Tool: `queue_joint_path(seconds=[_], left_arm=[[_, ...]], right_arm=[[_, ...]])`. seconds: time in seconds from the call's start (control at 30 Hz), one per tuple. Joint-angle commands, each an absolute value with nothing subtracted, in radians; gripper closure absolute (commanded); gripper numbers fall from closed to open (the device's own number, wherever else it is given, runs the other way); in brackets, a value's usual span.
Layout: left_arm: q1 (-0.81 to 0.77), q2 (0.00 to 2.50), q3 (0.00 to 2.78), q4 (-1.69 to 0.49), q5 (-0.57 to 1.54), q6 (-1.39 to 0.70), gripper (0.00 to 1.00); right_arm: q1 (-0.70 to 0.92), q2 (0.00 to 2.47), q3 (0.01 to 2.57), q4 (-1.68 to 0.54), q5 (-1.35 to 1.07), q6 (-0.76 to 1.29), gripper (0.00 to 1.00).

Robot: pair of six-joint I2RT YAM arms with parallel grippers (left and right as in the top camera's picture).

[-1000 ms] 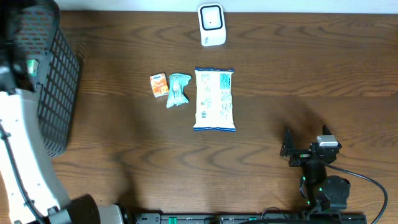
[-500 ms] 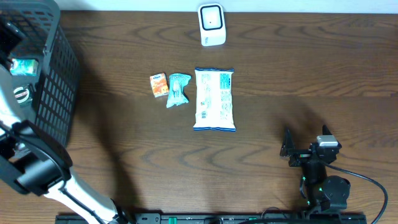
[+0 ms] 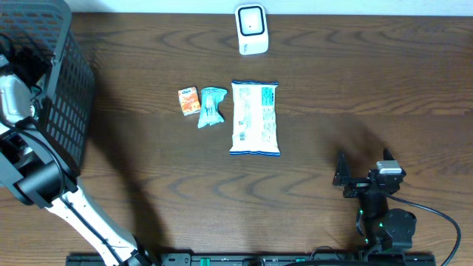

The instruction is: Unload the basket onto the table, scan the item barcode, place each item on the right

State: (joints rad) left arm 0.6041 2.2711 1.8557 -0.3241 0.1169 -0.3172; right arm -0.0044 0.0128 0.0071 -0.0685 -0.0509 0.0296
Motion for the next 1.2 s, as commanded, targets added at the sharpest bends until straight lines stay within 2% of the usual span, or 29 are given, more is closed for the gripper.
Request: queue_joint_path(seconds=[0.0,0.37,0.47,0.5,0.53,0.6,0.67,0.7,0.73,0.9,1.0,1.17], left_arm=[[0.602,2.311,1.850,-0.318,0.101,-0.320,0.21],[0.599,2.363,1.848,-0.250,0.033,-0.319,0.22],[0.599,2.383,1.848,-0.244,0.033,-0.319,0.37],[0.599,2.391,1.848,-0.244,0.033,-0.319,0.53],[0.599,2.396,1.847,-0.244,0.033,-0.319,0.62],[0.599,2.397,1.845,-0.244,0.033,-0.319,0.70],[0.599,2.397,1.845,-0.244,0.033,-0.319,0.71],[0.599,2.397,1.845,-0.250,0.033,-0.319,0.78],[0.599,2.397,1.845,-0.255,0.033,-0.319,0.91],[0.602,2.340,1.846,-0.283,0.042,-0.320,0.93],[0.606,2.220,1.846,-0.284,0.072,-0.333,0.93],[0.604,1.879,1.846,-0.397,0.106,-0.609,0.93]], right_arm=[[-0.012,0.010,0.005,-0.071,-0.047,0.029,0.01],[-0.012,0.009,0.005,-0.072,-0.047,0.029,0.01],[-0.012,0.009,0.005,-0.072,-0.047,0.029,0.01],[-0.012,0.010,0.005,-0.072,-0.047,0.029,0.01],[-0.012,0.009,0.005,-0.072,-0.047,0.029,0.01],[-0.012,0.010,0.005,-0.072,-0.047,0.029,0.01],[-0.012,0.009,0.005,-0.072,-0.047,0.028,0.01],[-0.012,0.010,0.005,-0.072,-0.047,0.028,0.01],[-0.012,0.009,0.005,-0.072,-0.047,0.029,0.01],[-0.012,0.010,0.005,-0.072,-0.047,0.029,0.01],[-0.012,0.010,0.005,-0.072,-0.047,0.029,0.01],[-0.012,0.009,0.005,-0.072,-0.047,0.028,0.01]])
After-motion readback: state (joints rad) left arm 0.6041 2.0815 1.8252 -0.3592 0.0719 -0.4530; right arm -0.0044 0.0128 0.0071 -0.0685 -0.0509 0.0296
